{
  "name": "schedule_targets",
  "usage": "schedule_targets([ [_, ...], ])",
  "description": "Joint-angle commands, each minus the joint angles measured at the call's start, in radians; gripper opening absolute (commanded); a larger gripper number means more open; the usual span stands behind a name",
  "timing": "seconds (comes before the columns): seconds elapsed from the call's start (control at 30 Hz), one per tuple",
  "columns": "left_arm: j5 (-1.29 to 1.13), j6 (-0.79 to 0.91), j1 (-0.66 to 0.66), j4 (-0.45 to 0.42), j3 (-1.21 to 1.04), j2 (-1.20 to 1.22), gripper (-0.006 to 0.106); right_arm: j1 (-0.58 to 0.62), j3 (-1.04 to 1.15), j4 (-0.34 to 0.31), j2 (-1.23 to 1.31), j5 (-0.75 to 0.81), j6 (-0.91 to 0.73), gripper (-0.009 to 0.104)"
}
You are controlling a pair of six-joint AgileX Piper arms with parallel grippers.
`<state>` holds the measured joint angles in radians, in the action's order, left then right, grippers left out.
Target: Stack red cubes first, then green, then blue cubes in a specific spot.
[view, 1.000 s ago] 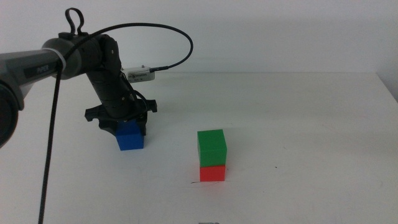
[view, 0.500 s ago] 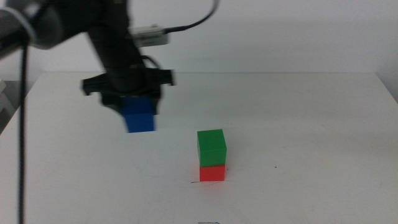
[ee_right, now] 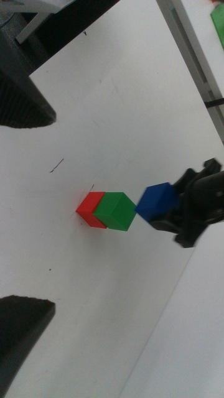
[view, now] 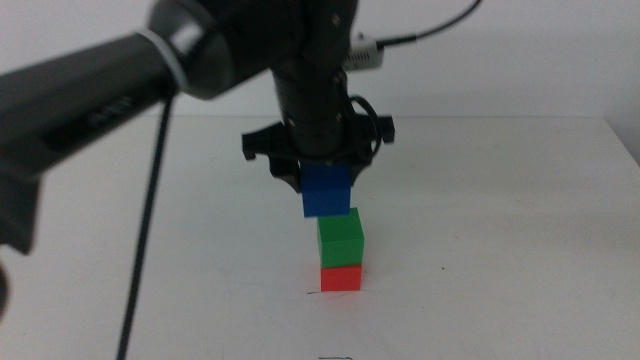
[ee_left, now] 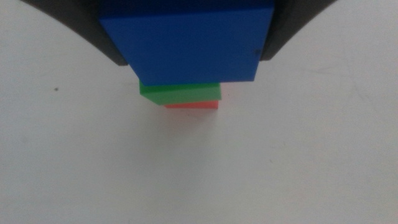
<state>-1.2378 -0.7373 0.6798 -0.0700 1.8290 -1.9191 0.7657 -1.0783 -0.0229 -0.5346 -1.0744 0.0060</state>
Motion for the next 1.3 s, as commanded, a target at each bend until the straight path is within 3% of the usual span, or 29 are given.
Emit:
schedule_targets([
  [0.0, -0.077, -0.018, 0.008, -0.006, 0.033, 0.035, -0.002, -0.003, -0.019, -0.012, -0.007, 0.071, -0.012, 0.075],
  [0.4, -0.026, -0.028, 0.008, 0.057, 0.033, 0.014, -0.002, -0.003, -0.019, -0.012, -0.007, 0.071, -0.012, 0.075],
  [1.27, 0.049, -0.048, 0.008, 0.07, 0.033, -0.03, -0.002, -0.003, -0.019, -0.012, -0.007, 0.071, -0.012, 0.075],
])
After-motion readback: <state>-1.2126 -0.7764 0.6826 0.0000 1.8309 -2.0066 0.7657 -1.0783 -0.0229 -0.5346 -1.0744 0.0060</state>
